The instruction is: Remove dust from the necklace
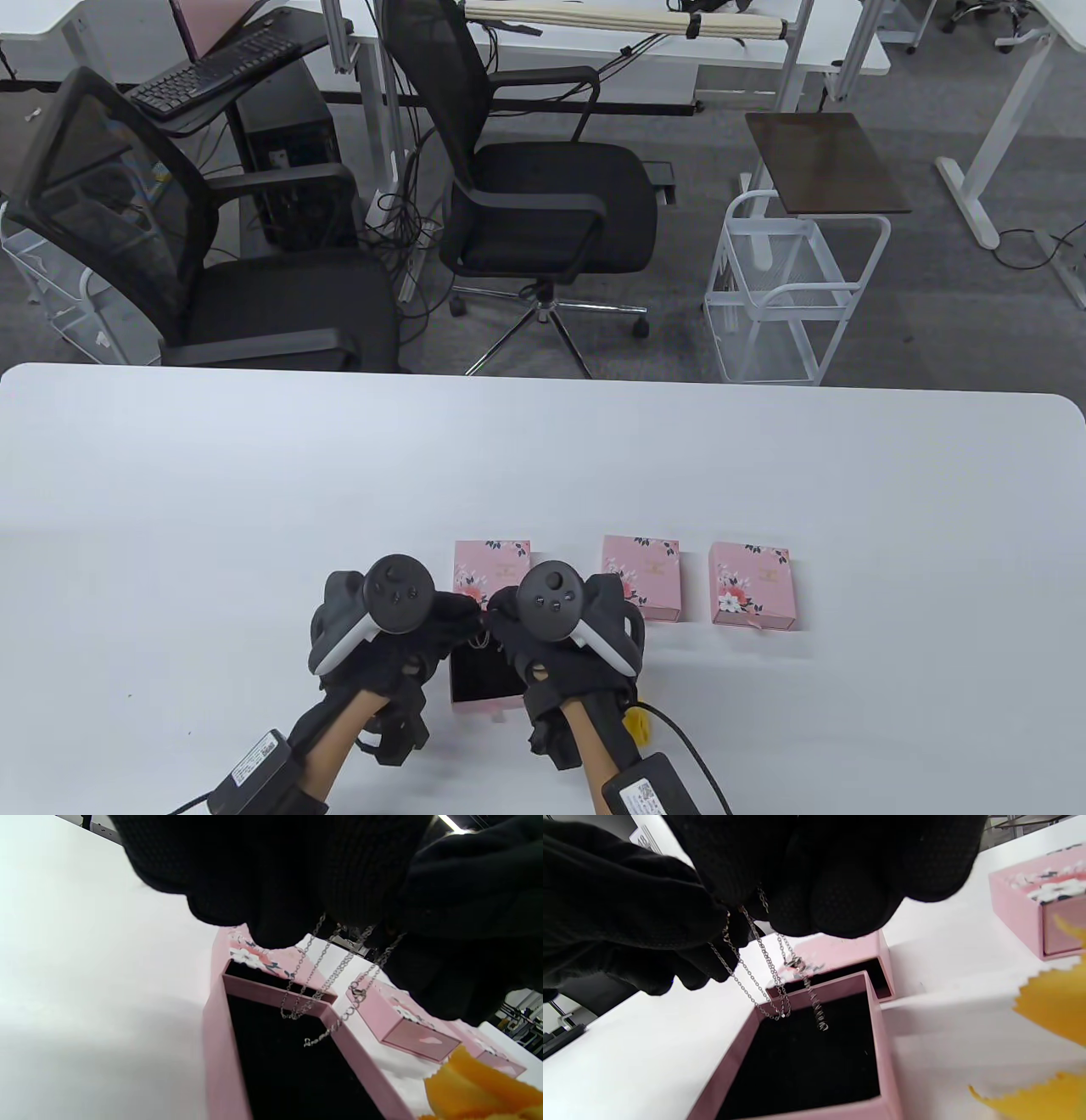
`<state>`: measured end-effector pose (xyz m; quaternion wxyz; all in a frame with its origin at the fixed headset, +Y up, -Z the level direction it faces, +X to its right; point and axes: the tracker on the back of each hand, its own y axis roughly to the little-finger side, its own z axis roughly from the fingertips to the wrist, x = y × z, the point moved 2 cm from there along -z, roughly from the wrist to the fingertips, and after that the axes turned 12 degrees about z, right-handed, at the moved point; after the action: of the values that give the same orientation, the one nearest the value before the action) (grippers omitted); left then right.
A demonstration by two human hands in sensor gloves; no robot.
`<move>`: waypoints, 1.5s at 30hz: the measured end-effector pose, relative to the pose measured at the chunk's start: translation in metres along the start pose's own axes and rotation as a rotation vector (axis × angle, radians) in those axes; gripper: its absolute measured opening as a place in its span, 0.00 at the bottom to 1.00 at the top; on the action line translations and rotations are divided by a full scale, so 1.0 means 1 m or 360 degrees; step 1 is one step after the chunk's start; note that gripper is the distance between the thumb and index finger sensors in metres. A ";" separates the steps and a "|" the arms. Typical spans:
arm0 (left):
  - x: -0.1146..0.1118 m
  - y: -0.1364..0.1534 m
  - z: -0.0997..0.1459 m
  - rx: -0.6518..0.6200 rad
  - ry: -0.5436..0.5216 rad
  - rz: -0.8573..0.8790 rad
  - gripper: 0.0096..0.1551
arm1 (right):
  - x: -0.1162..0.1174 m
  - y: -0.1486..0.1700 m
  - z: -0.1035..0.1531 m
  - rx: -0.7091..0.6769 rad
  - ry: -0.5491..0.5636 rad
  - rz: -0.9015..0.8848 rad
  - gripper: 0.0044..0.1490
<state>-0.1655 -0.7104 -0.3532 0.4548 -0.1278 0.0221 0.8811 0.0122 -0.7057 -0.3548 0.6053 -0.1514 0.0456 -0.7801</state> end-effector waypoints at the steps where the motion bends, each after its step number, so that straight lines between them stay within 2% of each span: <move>1: -0.003 0.000 -0.001 -0.0015 0.0024 -0.0015 0.18 | 0.003 0.001 -0.001 0.0006 -0.0022 0.0007 0.22; 11: -0.022 -0.002 -0.003 0.0036 0.0086 -0.0284 0.19 | 0.019 0.003 -0.005 0.0046 -0.0202 0.0162 0.23; 16: -0.028 -0.004 -0.003 0.0020 0.0087 -0.0338 0.20 | 0.020 0.002 -0.005 0.0052 -0.0220 0.0211 0.24; 21: -0.027 0.000 -0.004 0.0006 -0.0001 -0.0343 0.24 | 0.015 0.000 -0.003 0.0063 -0.0190 0.0268 0.26; 26: -0.020 0.008 -0.004 0.0002 -0.0137 -0.0241 0.22 | 0.002 -0.003 0.009 0.0046 -0.0108 0.0295 0.26; 29: -0.022 0.012 -0.005 -0.0011 -0.0170 -0.0228 0.24 | 0.008 -0.009 0.024 -0.0039 -0.0174 0.0256 0.27; 31: -0.027 0.014 -0.008 -0.0040 -0.0139 -0.0220 0.26 | 0.012 -0.013 0.034 -0.0066 -0.0227 0.0310 0.28; 36: -0.042 0.020 -0.013 -0.0115 0.0066 -0.0163 0.32 | 0.023 -0.014 0.044 -0.0026 -0.0138 0.0450 0.30; 38: -0.046 0.023 -0.014 -0.0118 0.0096 -0.0158 0.32 | 0.026 -0.014 0.045 0.0014 -0.0189 0.0527 0.31; 41: -0.052 0.025 -0.016 -0.0115 0.0146 -0.0185 0.33 | 0.029 -0.013 0.048 0.0080 -0.0115 0.0528 0.32; 45: -0.056 0.026 -0.018 -0.0113 0.0184 -0.0199 0.34 | 0.038 -0.014 0.046 0.0125 -0.0181 0.0563 0.33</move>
<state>-0.1519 -0.7733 -0.3585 0.5022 -0.1956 0.0092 0.8423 0.0045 -0.7337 -0.3008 0.7402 -0.1612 0.0066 -0.6528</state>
